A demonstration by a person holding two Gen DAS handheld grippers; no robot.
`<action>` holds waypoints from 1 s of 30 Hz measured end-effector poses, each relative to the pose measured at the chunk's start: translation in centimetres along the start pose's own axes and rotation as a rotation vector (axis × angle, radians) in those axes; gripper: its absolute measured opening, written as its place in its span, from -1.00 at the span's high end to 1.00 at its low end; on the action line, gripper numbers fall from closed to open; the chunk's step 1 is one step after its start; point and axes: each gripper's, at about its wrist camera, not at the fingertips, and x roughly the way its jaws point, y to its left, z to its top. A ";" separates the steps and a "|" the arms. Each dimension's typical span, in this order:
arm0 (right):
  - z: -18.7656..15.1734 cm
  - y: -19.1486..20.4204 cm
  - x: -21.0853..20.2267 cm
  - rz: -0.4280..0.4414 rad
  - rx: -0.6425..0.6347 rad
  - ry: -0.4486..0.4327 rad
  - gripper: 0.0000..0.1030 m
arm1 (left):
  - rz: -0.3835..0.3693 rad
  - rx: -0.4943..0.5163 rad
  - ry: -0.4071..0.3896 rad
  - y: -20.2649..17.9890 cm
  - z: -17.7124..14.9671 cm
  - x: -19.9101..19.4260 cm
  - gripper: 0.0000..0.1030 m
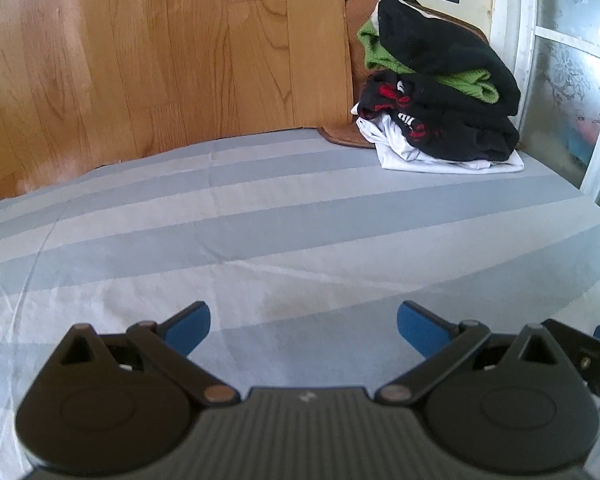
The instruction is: Fold small clothes
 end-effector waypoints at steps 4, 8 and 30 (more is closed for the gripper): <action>0.1 -0.1 -0.1 -0.003 0.009 -0.005 -1.00 | 0.014 0.014 -0.007 -0.1 0.2 -0.2 -1.00; 0.3 -0.1 -0.2 -0.003 0.008 -0.005 -1.00 | 0.060 0.048 -0.028 -0.4 0.3 -0.7 -1.00; 1.8 0.8 -1.8 -0.024 0.000 -0.029 -1.00 | 0.071 0.051 -0.069 -1.1 2.1 -4.9 -1.00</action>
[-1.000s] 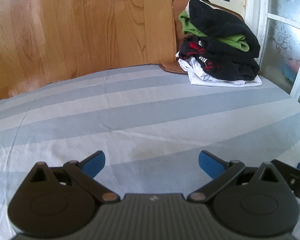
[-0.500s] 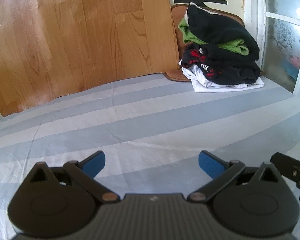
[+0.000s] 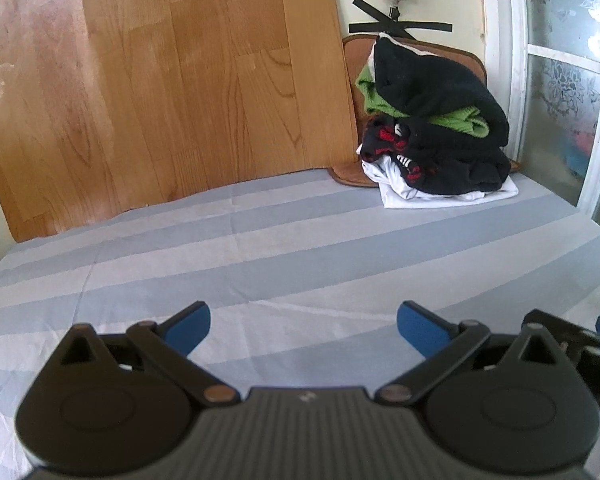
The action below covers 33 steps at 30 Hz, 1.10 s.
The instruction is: Fold small clothes
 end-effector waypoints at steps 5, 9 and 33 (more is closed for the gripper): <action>0.3 -0.1 0.0 0.014 0.031 0.038 -1.00 | -0.004 0.011 -0.004 -0.1 0.0 -0.4 -1.00; 0.9 0.1 -0.4 0.012 0.012 0.027 -1.00 | -0.019 0.012 -0.002 -0.1 0.1 -0.7 -1.00; 3.1 2.7 -1.7 -0.056 -0.147 -0.027 -1.00 | -0.018 -0.040 -0.021 1.8 0.3 -1.4 -1.00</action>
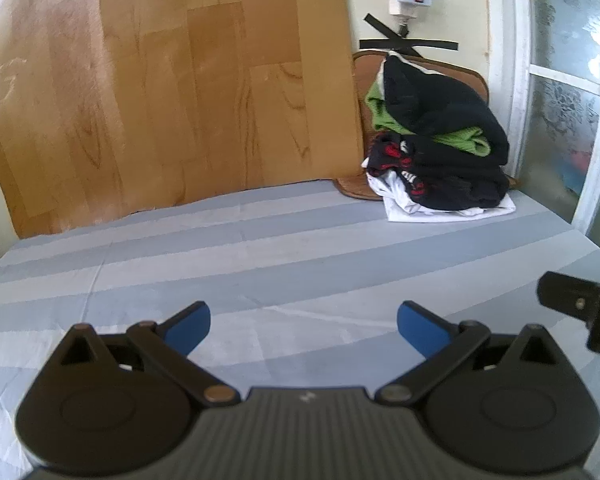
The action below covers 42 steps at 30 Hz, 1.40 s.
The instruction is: Fold small clothes
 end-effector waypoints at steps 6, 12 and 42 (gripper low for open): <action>0.4 0.0 0.2 -0.018 -0.009 -0.012 -1.00 | 0.011 -0.006 -0.003 0.6 -0.1 0.2 -1.00; 0.8 0.1 0.2 -0.027 -0.020 -0.025 -1.00 | 0.009 -0.012 -0.008 0.6 0.0 0.1 -1.00; 1.0 0.5 0.2 -0.030 -0.037 -0.028 -1.00 | 0.023 0.022 -0.001 0.2 -0.3 0.0 -1.00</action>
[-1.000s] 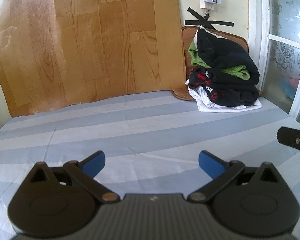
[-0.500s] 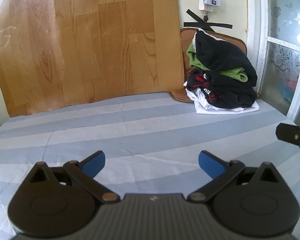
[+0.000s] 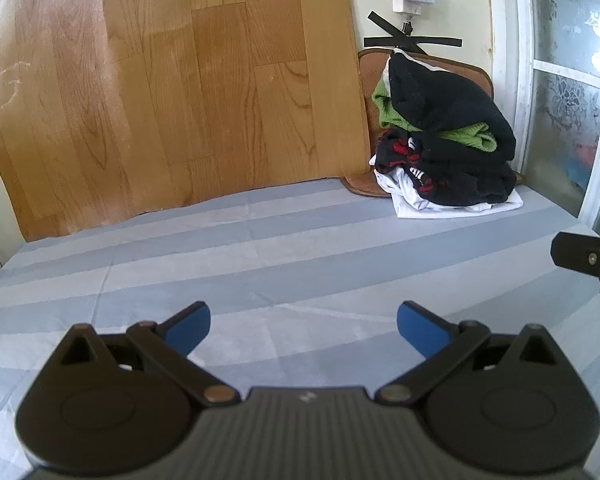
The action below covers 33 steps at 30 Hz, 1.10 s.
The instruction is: Fold small clothes
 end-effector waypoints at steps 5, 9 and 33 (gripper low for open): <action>-0.1 -0.2 0.1 0.006 0.004 0.002 -1.00 | 0.007 0.013 -0.004 -0.1 -0.1 -0.1 -1.00; -0.2 -0.2 0.0 0.006 0.008 0.004 -1.00 | 0.012 0.025 -0.005 -0.3 -0.2 -0.1 -1.00; -0.4 -0.1 0.1 0.018 0.015 0.010 -1.00 | 0.044 0.027 -0.004 -0.1 -0.5 0.0 -1.00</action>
